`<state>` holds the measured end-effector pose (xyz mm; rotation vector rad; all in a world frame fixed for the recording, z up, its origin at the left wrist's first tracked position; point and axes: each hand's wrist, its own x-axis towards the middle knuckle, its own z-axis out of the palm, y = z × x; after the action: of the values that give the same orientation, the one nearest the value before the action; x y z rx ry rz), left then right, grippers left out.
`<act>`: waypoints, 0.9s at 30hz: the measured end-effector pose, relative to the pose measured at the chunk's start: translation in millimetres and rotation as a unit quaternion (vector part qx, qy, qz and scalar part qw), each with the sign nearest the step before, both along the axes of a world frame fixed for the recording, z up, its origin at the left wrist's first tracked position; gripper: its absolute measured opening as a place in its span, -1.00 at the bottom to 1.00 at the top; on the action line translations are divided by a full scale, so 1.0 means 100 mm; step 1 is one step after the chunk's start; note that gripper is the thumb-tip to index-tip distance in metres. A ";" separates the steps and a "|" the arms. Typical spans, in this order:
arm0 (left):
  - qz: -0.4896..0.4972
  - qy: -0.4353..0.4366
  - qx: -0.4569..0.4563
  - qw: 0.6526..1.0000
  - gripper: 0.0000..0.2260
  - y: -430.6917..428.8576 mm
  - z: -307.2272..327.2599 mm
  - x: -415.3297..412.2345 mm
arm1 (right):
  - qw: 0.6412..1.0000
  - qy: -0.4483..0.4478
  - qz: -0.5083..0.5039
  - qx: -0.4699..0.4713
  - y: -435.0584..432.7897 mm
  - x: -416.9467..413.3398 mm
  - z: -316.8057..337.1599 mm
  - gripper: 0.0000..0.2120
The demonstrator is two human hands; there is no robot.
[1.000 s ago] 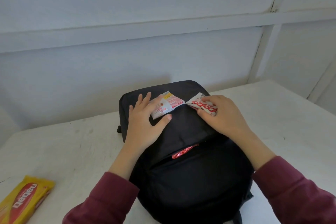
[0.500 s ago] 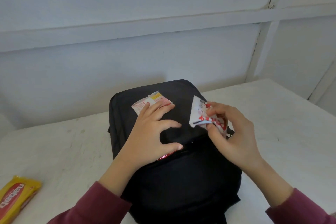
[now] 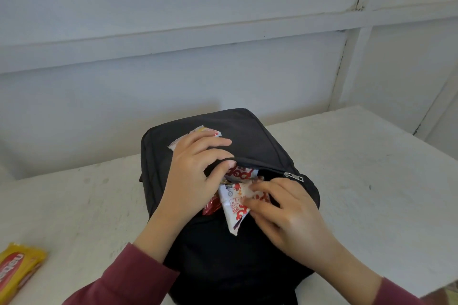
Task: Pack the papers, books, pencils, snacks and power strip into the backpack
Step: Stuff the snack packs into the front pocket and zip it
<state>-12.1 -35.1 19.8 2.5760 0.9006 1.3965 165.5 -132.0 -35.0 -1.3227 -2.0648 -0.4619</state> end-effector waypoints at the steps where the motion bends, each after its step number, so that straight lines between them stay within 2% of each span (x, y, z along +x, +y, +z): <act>1: -0.001 -0.001 -0.003 1.000 -0.83 0.00 0.00 0.00 | 1.000 0.006 -0.027 0.011 0.03 -0.02 -0.01 -0.82; 5: -0.006 -0.002 -0.012 1.000 -0.84 -0.01 -0.02 0.00 | 0.993 0.038 -0.107 0.009 0.11 -0.15 -0.01 -0.73; 11: -0.010 -0.004 -0.032 0.999 -0.85 -0.01 -0.05 -0.01 | 0.983 0.052 -0.150 -0.094 -0.14 -0.45 -0.02 -0.55; 15: -0.012 -0.009 -0.034 0.999 -0.85 0.00 -0.06 -0.01 | 0.971 0.000 -0.183 -0.154 -0.17 -0.51 -0.08 -0.40; 21: -0.019 -0.017 -0.030 0.999 -0.86 0.00 -0.07 0.00 | 0.956 -0.035 -0.217 -0.195 0.00 -0.40 -0.10 -0.37; 27: -0.021 -0.007 -0.040 0.999 -0.83 -0.01 -0.12 -0.02 | 0.944 -0.012 -0.267 -0.192 -0.12 -0.44 -0.01 -0.33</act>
<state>-14.1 -35.7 7.9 2.5096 0.8749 1.3378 121.3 -144.1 -35.6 -2.1370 -1.8541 -0.3056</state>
